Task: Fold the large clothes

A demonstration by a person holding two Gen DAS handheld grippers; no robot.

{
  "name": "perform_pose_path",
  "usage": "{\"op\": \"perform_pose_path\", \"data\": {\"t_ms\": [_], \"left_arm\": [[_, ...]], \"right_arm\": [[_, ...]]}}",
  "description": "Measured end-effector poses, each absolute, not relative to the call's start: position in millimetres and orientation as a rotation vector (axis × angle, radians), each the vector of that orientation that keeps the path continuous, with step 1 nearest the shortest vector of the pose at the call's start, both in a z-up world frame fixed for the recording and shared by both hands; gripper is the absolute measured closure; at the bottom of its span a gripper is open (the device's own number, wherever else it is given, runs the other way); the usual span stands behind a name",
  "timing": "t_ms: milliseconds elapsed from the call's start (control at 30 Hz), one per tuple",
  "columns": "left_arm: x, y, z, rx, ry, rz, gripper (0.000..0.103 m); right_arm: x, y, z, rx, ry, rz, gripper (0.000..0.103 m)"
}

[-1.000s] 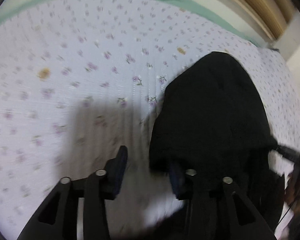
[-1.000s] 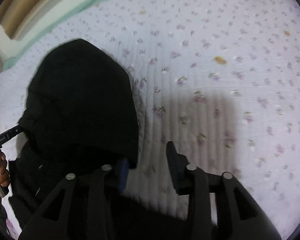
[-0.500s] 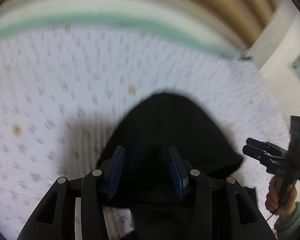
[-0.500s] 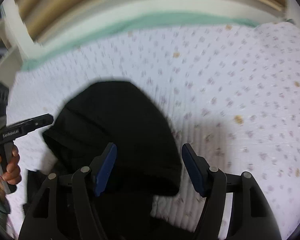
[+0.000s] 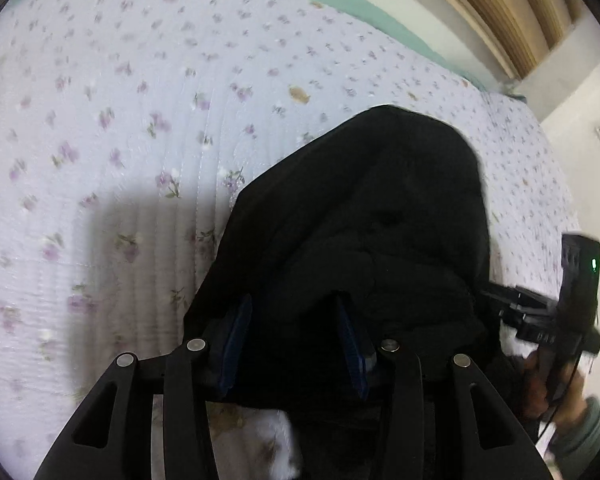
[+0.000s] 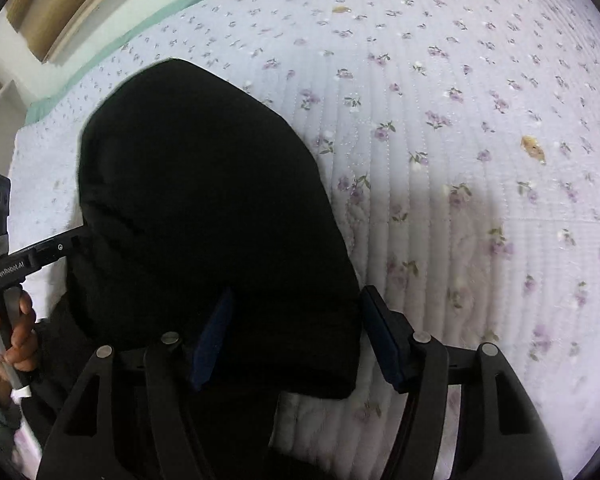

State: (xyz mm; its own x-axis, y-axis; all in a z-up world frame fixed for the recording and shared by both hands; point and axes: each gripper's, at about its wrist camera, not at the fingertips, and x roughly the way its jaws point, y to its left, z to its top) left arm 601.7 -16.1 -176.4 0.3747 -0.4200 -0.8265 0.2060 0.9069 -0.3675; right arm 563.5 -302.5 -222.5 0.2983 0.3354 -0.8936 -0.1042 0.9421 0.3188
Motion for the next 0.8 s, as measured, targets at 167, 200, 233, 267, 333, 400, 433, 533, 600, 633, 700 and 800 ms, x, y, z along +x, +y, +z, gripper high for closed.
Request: {"op": "perform_pose_path", "data": {"t_ms": [167, 200, 233, 267, 333, 400, 433, 533, 600, 633, 700, 800], "left_arm": [[604, -1, -111, -0.143, 0.986, -0.496, 0.052], [610, 1, -98, -0.148, 0.974, -0.502, 0.034], [620, 4, -89, -0.165, 0.970, -0.502, 0.025], [628, 4, -85, -0.178, 0.965, -0.508, 0.021], [655, 2, -86, -0.211, 0.989, -0.554, 0.021], [683, -3, -104, -0.236, 1.058, -0.567, 0.021], [693, -5, -114, -0.238, 1.086, -0.564, 0.022], [714, -11, -143, -0.300, 1.156, -0.608, 0.022], [719, -12, -157, -0.371, 1.186, -0.662, 0.022], [721, -12, -162, -0.391, 1.192, -0.677, 0.022], [723, -19, -169, -0.400, 1.204, -0.697, 0.022], [719, -33, -176, -0.312, 1.222, -0.670, 0.047]], "right_arm": [[567, -322, -173, 0.235, 1.174, 0.383, 0.031], [572, -324, -166, 0.232, 1.164, 0.391, 0.030], [578, -324, -161, 0.224, 1.160, 0.392, 0.029], [587, -324, -158, 0.208, 1.157, 0.387, 0.029], [603, -319, -156, 0.178, 1.171, 0.390, 0.029], [622, -311, -160, 0.174, 1.196, 0.409, 0.029], [633, -308, -167, 0.182, 1.214, 0.423, 0.029], [659, -298, -183, 0.222, 1.241, 0.461, 0.029], [665, -292, -194, 0.246, 1.253, 0.488, 0.029], [667, -288, -200, 0.246, 1.262, 0.495, 0.029], [676, -279, -211, 0.244, 1.285, 0.498, 0.029], [679, -263, -224, 0.232, 1.300, 0.530, 0.035]]}}
